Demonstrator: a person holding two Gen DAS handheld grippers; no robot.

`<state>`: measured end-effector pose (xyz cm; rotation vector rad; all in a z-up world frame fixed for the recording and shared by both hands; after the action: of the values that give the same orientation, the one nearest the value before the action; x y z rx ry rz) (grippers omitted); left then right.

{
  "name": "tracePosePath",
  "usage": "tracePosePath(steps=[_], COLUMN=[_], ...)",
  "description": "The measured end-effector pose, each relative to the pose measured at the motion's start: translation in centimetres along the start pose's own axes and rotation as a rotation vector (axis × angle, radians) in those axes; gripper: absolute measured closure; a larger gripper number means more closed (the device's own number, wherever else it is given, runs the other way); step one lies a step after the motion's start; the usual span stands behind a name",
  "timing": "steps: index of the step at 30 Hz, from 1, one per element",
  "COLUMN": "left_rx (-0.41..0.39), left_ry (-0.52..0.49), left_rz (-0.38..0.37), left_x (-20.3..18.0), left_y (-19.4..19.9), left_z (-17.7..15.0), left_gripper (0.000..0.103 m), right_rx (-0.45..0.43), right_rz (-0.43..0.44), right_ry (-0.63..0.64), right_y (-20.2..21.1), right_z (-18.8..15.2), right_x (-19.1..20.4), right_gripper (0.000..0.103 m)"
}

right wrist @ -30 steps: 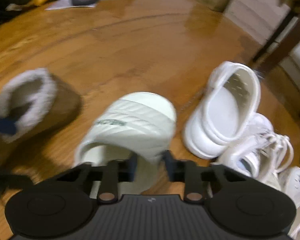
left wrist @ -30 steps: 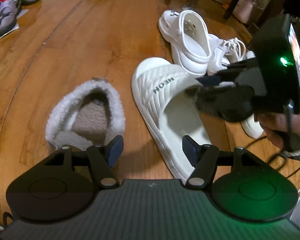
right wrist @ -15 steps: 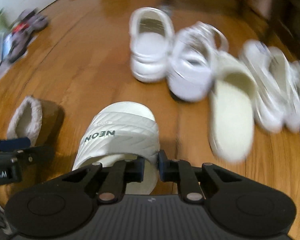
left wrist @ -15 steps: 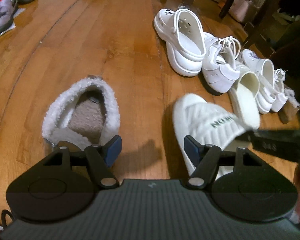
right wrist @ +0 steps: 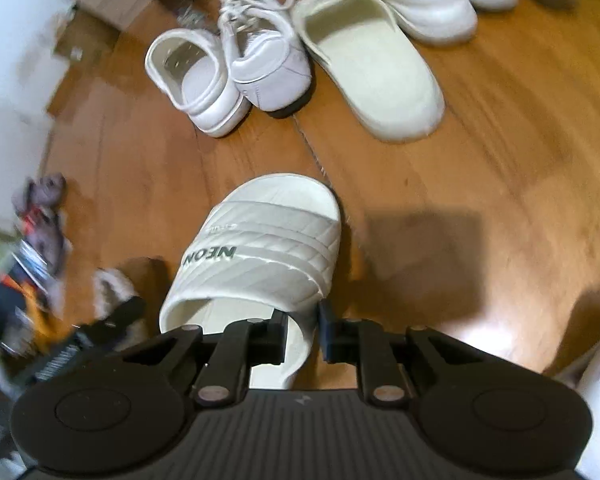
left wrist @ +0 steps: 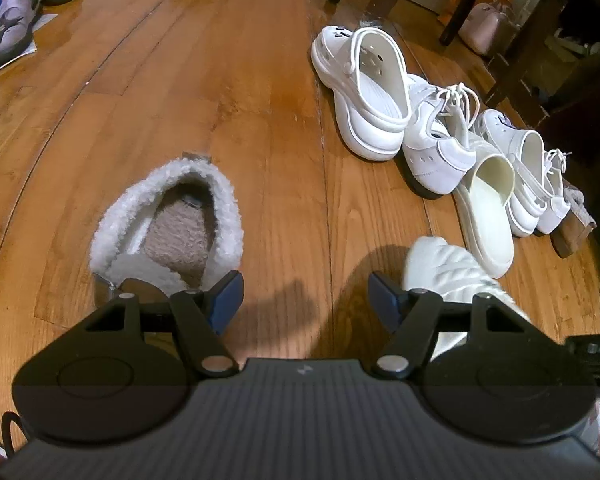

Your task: Organize scattered shoes

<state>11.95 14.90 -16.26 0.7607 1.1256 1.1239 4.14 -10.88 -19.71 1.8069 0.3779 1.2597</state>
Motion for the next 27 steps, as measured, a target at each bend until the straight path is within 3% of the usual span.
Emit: tracePosePath(steps=[5, 10, 18, 22, 27], left_rx=[-0.009, -0.042, -0.150, -0.226, -0.240], left_ry=[0.001, -0.004, 0.007, 0.005, -0.001], left_rz=[0.001, 0.009, 0.040, 0.063, 0.145], left_x=[0.1, -0.1, 0.0, 0.0, 1.0], left_y=[0.3, 1.0, 3.8, 5.8, 6.3], left_z=[0.1, 0.3, 0.8, 1.1, 1.2], left_gripper=[0.034, 0.030, 0.030, 0.027, 0.027], right_rx=[-0.013, 0.011, -0.025, -0.066, -0.074], right_rz=[0.115, 0.234, 0.290, 0.269, 0.277], right_ry=[-0.155, -0.405, -0.507, -0.485, -0.482], right_y=[1.0, 0.9, 0.4, -0.5, -1.4], right_z=[-0.6, -1.5, -2.1, -1.3, -1.3], right_x=[-1.1, -3.0, -2.1, -1.1, -0.4], right_gripper=[0.087, 0.087, 0.087, 0.087, 0.087])
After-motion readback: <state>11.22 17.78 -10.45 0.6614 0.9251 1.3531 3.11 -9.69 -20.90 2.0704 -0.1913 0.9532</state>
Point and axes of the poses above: each gripper's, at about its wrist camera, not at the fingertips, and y roughly against the way its jaws point, x to its left, z to its top, the point moved 7 cm from there along -y, roughly the way its jaws point, and after that the axes turned 15 degrees about x, right-handed, at the moved point
